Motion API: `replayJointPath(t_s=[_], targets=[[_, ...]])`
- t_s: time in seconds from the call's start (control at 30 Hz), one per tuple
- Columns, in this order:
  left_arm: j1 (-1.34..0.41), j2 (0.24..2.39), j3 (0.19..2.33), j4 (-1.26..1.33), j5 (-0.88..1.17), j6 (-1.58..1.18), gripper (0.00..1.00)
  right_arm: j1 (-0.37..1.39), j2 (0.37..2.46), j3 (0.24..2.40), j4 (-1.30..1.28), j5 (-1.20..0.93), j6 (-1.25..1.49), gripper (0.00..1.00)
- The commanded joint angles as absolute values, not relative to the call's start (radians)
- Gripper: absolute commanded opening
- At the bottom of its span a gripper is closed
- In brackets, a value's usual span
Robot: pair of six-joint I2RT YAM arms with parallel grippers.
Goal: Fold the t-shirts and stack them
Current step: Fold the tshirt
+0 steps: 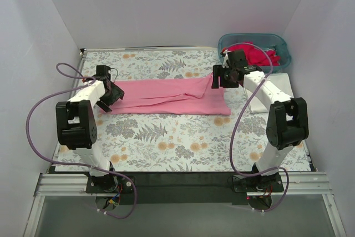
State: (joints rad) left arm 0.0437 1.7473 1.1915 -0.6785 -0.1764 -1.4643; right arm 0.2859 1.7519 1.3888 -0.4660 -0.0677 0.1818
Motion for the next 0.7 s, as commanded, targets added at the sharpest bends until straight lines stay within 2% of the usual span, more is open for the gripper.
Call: replayJointPath(t_s=[0.0,0.67], targets=[[0.048,1.761,1.22,-0.669,-0.199,-1.497,0.67,0.287,1.71,1.339,-0.434,-0.074,0.158,0.63],[0.048,1.847,1.258,-0.609,-0.196,-1.577,0.65,0.288,1.64,1.255,-0.426,-0.063,0.126,0.63]])
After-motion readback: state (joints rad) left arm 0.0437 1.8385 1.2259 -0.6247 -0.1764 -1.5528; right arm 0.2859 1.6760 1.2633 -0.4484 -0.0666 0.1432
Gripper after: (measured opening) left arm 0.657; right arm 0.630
